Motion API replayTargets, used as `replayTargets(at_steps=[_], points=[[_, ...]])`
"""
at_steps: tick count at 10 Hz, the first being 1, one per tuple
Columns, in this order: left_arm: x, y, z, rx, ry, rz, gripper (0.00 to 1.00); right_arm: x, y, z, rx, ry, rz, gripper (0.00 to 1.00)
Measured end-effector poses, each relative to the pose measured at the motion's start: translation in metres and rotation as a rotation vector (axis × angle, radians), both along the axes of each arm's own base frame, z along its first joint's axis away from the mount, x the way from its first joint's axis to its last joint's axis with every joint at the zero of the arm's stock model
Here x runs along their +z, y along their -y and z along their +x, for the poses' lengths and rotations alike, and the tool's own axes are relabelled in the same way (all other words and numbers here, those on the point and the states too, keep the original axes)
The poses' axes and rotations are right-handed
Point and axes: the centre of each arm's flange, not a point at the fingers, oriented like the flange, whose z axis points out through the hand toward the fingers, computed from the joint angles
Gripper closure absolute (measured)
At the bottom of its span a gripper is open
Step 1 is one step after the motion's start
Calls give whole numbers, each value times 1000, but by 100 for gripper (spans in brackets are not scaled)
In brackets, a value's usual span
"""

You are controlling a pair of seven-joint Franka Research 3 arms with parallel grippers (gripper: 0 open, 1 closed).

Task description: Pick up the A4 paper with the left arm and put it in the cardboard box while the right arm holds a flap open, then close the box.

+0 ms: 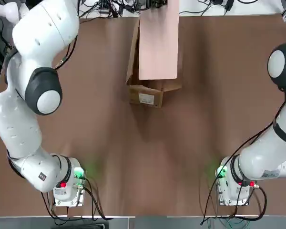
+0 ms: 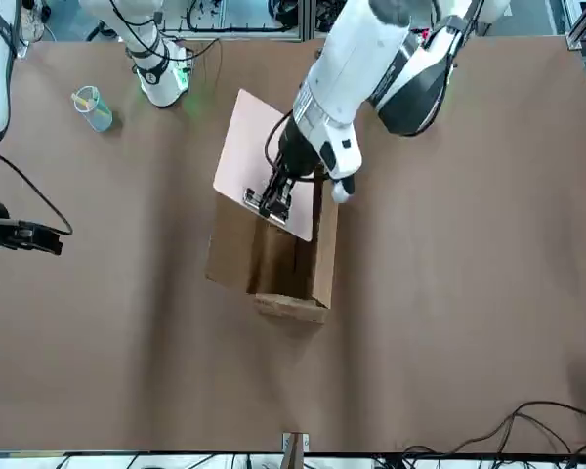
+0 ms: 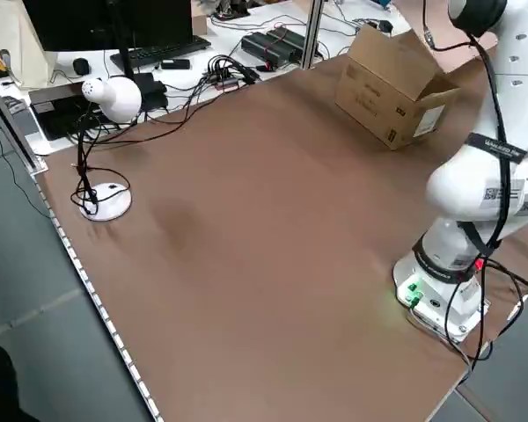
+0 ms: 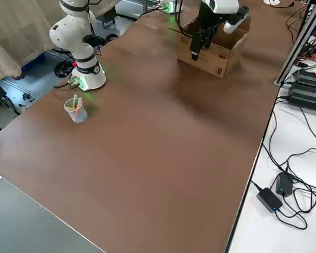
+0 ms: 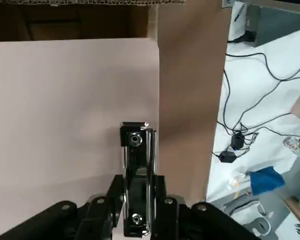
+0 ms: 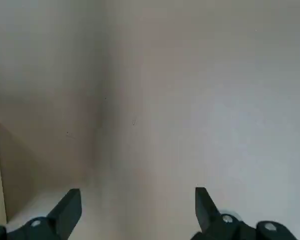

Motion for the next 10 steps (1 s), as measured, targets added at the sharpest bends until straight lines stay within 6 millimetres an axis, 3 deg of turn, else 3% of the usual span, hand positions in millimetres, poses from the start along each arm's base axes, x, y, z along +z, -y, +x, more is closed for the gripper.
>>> replayTargets(at_steps=[6,10], points=[[-27,-13,17,12,-36,55,70,0,-3,0,2,0,1,0],[-61,-15,29,-1,-52,100,70,0,-4,0,2,0,1,0]])
